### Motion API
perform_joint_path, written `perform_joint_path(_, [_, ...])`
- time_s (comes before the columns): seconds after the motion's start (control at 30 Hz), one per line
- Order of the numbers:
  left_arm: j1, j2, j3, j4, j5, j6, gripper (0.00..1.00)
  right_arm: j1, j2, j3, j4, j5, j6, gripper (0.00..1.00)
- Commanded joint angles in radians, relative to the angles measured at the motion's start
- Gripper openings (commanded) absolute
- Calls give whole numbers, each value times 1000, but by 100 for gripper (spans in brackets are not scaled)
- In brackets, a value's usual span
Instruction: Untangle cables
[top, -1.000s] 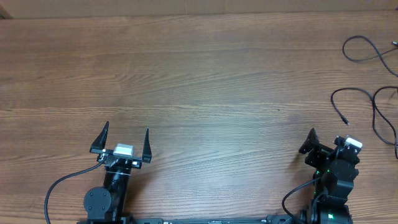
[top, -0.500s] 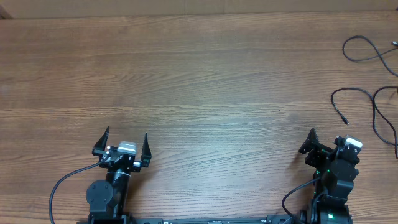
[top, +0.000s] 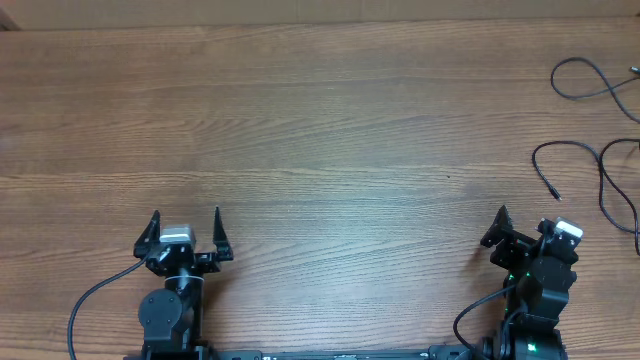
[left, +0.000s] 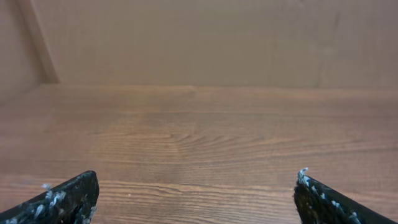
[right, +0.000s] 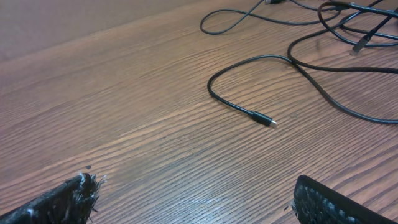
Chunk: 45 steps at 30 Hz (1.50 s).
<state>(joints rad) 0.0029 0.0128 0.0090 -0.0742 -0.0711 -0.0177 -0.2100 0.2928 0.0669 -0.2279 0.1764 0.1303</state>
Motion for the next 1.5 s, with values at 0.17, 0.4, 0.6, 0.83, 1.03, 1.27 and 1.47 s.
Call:
perform_joint_path(0.17, [10, -10, -4, 5, -25, -39, 100, -3, -5, 4, 5, 10, -1, 100])
perform_joint_path(0.4, [10, -9, -4, 5, -25, -39, 100, -3, -5, 4, 5, 10, -1, 100])
perform_joint_path(0.6, [10, -9, -4, 5, -25, -39, 100, -3, -5, 4, 5, 10, -1, 100])
perform_joint_path(0.83, [10, -9, -4, 5, -25, -39, 100, -2, -8, 4, 5, 10, -1, 100])
perform_joint_path(1.03, [10, -9, -4, 5, -25, -39, 100, 94, -66, 4, 12, 5, -1, 100])
perform_joint_path(1.27, [10, -9, -4, 5, -25, -39, 100, 170, -226, -1, 16, -29, -1, 100])
perform_joint_path(1.47, [10, -9, -4, 5, -25, -39, 100, 174, -291, -2, 20, -43, -1, 100])
